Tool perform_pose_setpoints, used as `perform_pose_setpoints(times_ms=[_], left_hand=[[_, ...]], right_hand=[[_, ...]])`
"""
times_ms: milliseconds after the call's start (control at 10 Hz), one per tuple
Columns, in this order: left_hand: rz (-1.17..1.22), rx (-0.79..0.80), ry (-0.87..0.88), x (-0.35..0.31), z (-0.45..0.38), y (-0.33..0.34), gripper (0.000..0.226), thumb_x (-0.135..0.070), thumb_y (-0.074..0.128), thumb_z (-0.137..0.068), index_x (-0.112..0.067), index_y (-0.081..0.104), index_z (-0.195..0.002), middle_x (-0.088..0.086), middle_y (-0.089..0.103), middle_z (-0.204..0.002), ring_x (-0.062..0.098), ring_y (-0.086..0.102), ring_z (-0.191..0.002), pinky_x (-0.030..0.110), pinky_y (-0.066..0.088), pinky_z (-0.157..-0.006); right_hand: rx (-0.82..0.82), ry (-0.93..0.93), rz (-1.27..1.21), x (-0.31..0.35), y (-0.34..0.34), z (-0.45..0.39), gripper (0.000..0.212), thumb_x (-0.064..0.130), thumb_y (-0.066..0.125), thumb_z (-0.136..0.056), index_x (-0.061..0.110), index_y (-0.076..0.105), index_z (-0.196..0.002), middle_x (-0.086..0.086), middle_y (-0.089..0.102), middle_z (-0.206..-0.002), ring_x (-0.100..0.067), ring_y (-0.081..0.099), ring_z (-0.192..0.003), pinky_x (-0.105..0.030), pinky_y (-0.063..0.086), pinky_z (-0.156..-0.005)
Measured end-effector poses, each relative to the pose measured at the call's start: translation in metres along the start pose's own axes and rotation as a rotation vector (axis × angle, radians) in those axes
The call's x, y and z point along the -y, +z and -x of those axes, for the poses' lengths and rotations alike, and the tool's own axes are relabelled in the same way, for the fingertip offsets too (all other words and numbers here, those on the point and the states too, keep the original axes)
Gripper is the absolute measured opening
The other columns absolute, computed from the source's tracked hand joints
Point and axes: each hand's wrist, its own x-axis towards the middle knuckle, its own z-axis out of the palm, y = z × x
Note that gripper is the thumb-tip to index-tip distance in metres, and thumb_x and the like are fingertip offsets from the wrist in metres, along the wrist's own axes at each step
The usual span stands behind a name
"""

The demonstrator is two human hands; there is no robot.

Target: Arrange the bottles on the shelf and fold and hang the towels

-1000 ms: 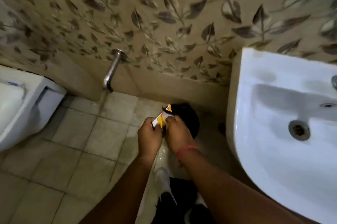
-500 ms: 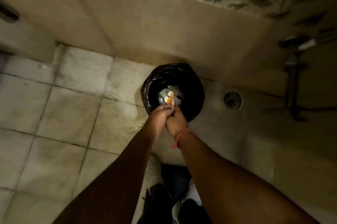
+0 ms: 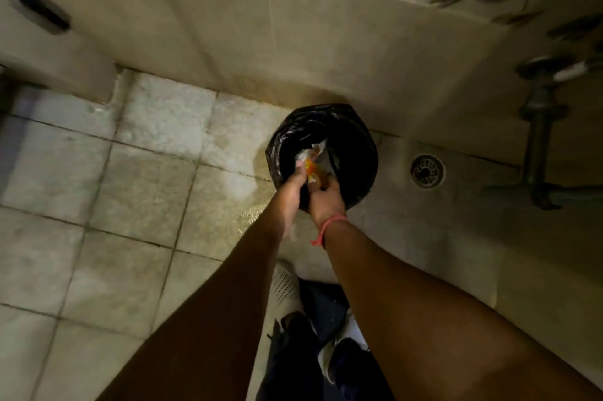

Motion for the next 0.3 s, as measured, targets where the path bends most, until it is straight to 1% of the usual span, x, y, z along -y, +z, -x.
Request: perform_pose_setpoints(times_ms=[100, 200, 300], left_hand=[[0.016, -0.049, 0.007, -0.036, 0.056, -0.001, 0.065, -0.056, 0.024, -0.104, -0.017, 0.032, -0.155, 0.003, 0.032, -0.162, 0.014, 0.024, -0.151, 0.024, 0.02, -0.109], [-0.015, -0.057, 0.006, -0.074, 0.116, 0.0, 0.071, -0.061, 0.021, -0.102, -0.018, 0.027, -0.157, 0.003, 0.025, -0.165, 0.015, 0.019, -0.152, 0.032, 0.016, -0.117], [-0.027, -0.01, 0.037, -0.128, 0.202, 0.011, 0.066, -0.055, 0.017, -0.105, -0.017, 0.024, -0.158, 0.002, 0.024, -0.165, 0.015, 0.02, -0.152, 0.029, 0.021, -0.114]], right_hand=[[0.035, -0.008, 0.001, 0.038, -0.007, 0.042, 0.057, 0.04, 0.052, -0.097, 0.02, 0.038, -0.148, -0.012, 0.051, -0.146, -0.033, 0.048, -0.134, -0.043, 0.037, -0.113], [0.1, -0.095, 0.016, 0.074, -0.02, 0.091, 0.062, 0.047, 0.049, -0.098, 0.018, 0.034, -0.151, -0.011, 0.045, -0.151, -0.031, 0.043, -0.138, -0.042, 0.034, -0.115], [0.148, -0.174, 0.079, 0.114, -0.041, 0.148, 0.066, 0.048, 0.044, -0.1, 0.017, 0.026, -0.155, -0.007, 0.037, -0.156, -0.029, 0.034, -0.144, -0.037, 0.028, -0.118]])
